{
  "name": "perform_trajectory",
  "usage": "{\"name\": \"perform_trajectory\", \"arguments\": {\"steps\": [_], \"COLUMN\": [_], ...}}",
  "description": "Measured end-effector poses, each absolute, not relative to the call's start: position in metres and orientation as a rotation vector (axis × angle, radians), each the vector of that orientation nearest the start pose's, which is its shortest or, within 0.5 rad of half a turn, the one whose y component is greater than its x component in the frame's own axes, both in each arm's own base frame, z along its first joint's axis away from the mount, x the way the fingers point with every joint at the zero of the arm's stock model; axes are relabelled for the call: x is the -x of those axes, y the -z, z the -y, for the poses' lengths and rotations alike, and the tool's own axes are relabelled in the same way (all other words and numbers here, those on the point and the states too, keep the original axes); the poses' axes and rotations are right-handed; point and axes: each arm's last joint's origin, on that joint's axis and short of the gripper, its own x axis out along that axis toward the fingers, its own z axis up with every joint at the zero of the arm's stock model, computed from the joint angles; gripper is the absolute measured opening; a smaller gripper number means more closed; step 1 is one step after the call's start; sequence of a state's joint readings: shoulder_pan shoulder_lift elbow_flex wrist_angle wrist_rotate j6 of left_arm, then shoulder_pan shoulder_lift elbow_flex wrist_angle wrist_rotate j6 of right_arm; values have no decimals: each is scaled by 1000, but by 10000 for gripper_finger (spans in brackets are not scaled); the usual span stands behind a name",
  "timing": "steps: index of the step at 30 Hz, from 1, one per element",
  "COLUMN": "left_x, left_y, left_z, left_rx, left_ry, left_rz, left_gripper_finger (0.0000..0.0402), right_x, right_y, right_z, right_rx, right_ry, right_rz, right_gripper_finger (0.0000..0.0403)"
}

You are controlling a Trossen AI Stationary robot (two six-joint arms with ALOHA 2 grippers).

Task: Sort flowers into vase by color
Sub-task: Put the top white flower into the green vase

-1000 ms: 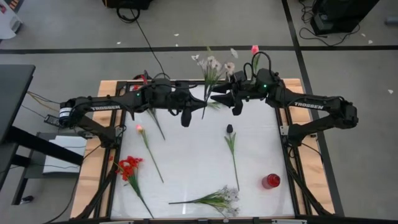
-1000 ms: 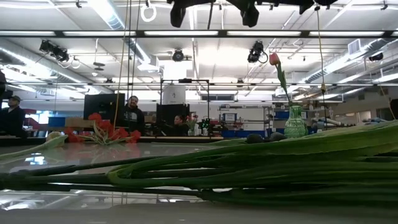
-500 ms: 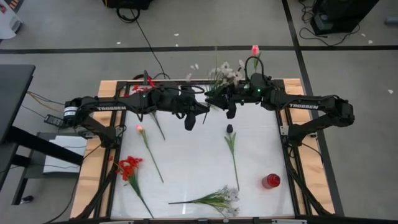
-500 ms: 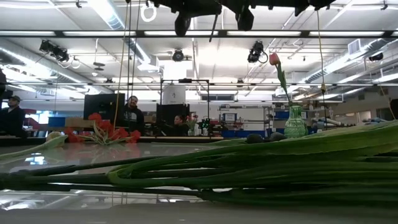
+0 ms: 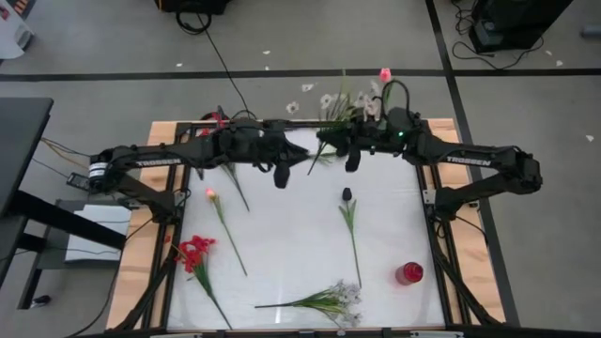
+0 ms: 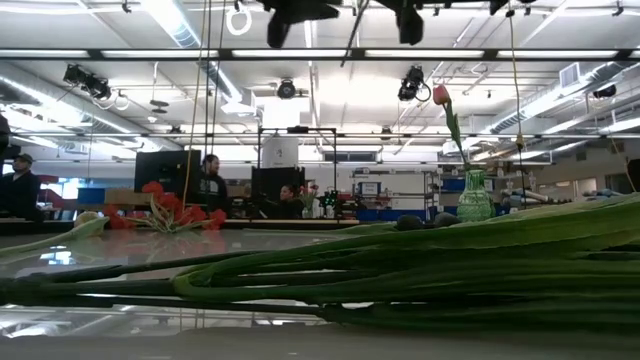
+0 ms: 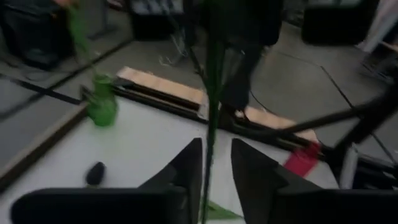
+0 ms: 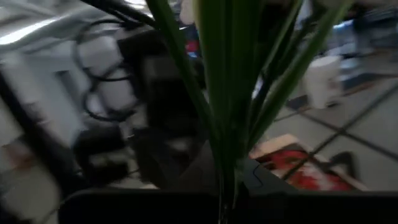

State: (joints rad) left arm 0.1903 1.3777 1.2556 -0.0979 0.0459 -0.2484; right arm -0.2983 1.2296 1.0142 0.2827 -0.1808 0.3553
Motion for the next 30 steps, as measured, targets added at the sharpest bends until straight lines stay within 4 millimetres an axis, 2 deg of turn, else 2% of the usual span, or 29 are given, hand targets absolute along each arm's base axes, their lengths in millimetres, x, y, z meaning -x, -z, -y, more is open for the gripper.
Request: {"name": "perform_trajectory", "arguments": {"steps": [5,11,17,20,23,30], "left_x": [-279,-237,-199,-192,-192,-197], "left_y": [-395,-425,-437,-438,-438,-436], "left_z": [-61,-58,-52,-50,-47,-38], "left_rx": [227,159,119,121,123,119], "left_ry": [-214,-227,-342,-365,-348,-326], "left_rz": [-139,-44,-46,-56,-50,-70], "left_gripper_finger": [128,153,157,157,158,158], "right_x": [-247,-213,-176,-161,-146,-123], "right_y": [-373,-373,-371,-370,-361,-334], "right_z": [80,84,92,96,98,106], "right_rx": [-331,-308,-273,-233,-227,-238], "right_ry": [315,601,919,1076,1198,1342], "right_rz": [80,-29,-115,-118,-84,26], "right_gripper_finger": [8,8,8,8,8,8]}}
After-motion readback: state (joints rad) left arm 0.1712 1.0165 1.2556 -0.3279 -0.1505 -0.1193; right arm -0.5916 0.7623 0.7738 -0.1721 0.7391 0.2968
